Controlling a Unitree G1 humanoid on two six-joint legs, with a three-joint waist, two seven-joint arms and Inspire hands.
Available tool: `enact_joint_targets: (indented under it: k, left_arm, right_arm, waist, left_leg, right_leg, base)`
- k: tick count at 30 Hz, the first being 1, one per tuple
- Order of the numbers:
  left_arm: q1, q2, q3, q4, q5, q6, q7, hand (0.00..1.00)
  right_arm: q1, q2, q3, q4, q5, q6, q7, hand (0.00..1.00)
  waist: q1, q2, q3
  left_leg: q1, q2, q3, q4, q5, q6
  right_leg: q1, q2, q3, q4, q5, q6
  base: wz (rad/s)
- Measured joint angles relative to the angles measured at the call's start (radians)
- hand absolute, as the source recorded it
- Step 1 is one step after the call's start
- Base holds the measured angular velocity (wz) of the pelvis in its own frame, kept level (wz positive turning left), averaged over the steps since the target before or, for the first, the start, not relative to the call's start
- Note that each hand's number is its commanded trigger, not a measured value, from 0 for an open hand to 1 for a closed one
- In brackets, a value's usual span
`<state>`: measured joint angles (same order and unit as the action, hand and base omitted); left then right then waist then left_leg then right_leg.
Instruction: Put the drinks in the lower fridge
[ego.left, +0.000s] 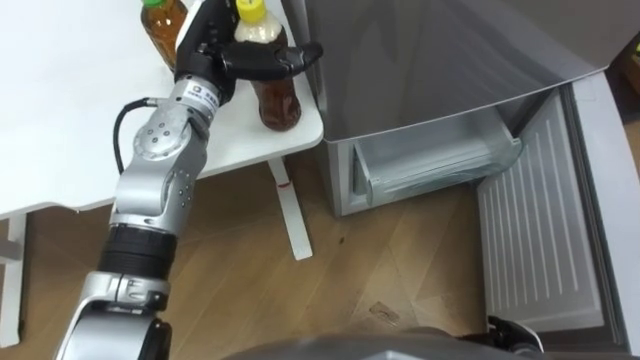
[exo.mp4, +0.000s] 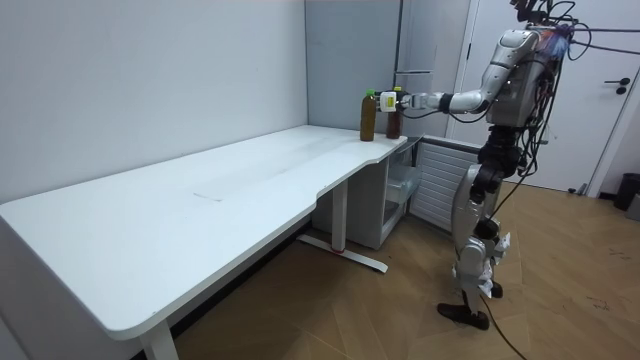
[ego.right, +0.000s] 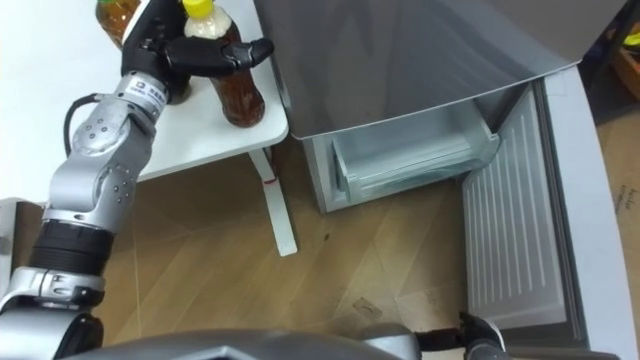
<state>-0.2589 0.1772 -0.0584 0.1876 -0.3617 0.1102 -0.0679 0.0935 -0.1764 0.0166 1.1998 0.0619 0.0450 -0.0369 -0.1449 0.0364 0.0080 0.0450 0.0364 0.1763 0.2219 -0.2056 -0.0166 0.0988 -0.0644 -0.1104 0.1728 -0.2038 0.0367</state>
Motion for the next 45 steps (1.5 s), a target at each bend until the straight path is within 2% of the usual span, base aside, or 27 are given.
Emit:
enact_joint_targets:
  k: [7, 10, 17, 24, 30, 33, 38, 45]
  left_arm:
    - [0.000, 0.001, -0.013, 0.009, 0.003, 0.000, -0.033, 1.00]
    - [0.000, 0.002, -0.018, 0.021, 0.002, 0.000, -0.031, 1.00]
    - [-0.002, 0.001, -0.018, 0.039, -0.001, -0.007, -0.030, 1.00]
    - [-0.005, 0.000, -0.023, 0.042, -0.020, -0.006, -0.005, 1.00]
    - [-0.005, -0.001, -0.023, 0.040, -0.039, -0.007, 0.002, 1.00]
    - [-0.004, -0.002, -0.024, 0.035, -0.039, -0.006, 0.006, 1.00]
    - [0.004, -0.015, -0.024, -0.030, -0.020, -0.006, 0.015, 1.00]
    - [0.100, -0.015, -0.025, -0.239, 0.025, 0.006, 0.012, 1.00]
  right_arm:
    - [0.001, -0.008, -0.002, -0.001, -0.034, 0.000, -0.004, 0.00]
    - [0.000, -0.009, -0.001, 0.000, -0.045, 0.000, -0.005, 0.00]
    - [0.002, -0.009, 0.006, 0.000, -0.020, 0.001, -0.004, 0.00]
    - [-0.007, -0.008, 0.041, -0.005, 0.026, 0.021, -0.005, 0.00]
    - [-0.022, 0.002, 0.050, -0.017, 0.051, 0.021, -0.001, 0.00]
    - [-0.036, 0.010, 0.051, -0.035, 0.049, 0.021, 0.007, 0.00]
    - [-0.051, 0.021, 0.050, -0.082, -0.003, 0.021, 0.044, 0.00]
    - [-0.054, 0.040, 0.087, -0.187, -0.024, 0.023, 0.086, 0.00]
  waist:
    - [0.000, 0.016, 0.0006]
    - [0.000, 0.017, 0.0005]
    - [0.007, 0.008, 0.0052]
    - [0.013, -0.005, 0.0052]
    - [0.019, -0.022, -0.0014]
    - [0.020, -0.022, -0.0021]
    - [0.038, -0.023, -0.0034]
    - [0.074, -0.021, -0.0083]
  left_leg:
    - [-0.001, 0.004, 0.003, -0.002, 0.000, 0.000]
    - [-0.001, 0.004, 0.003, -0.001, 0.000, 0.000]
    - [0.001, 0.004, 0.007, 0.000, 0.000, 0.000]
    - [0.001, 0.004, 0.010, -0.001, 0.000, 0.000]
    - [0.000, 0.004, 0.010, -0.002, 0.000, 0.000]
    - [-0.003, 0.004, 0.007, 0.000, 0.000, 0.000]
    - [-0.023, 0.004, -0.012, 0.010, 0.001, 0.000]
    - [-0.023, 0.004, -0.026, 0.017, 0.001, 0.000]
  right_leg:
    - [-0.002, 0.003, 0.002, 0.001, 0.004, -0.001]
    - [-0.002, 0.003, 0.002, 0.001, 0.004, -0.001]
    - [-0.002, 0.002, 0.005, -0.001, 0.004, -0.001]
    - [-0.004, 0.002, 0.008, -0.003, 0.004, -0.001]
    - [0.001, 0.002, 0.008, 0.000, 0.004, -0.001]
    - [0.000, 0.002, 0.004, 0.000, 0.005, -0.001]
    - [-0.018, 0.001, -0.005, 0.014, 0.005, -0.001]
    - [-0.012, 0.000, -0.030, 0.014, 0.005, -0.001]
  base:
    - [0.00]
    - [0.00]
    - [-0.01]
    - [0.00]
    - [0.00]
    - [0.04]
    - [0.04]
    - [0.08]
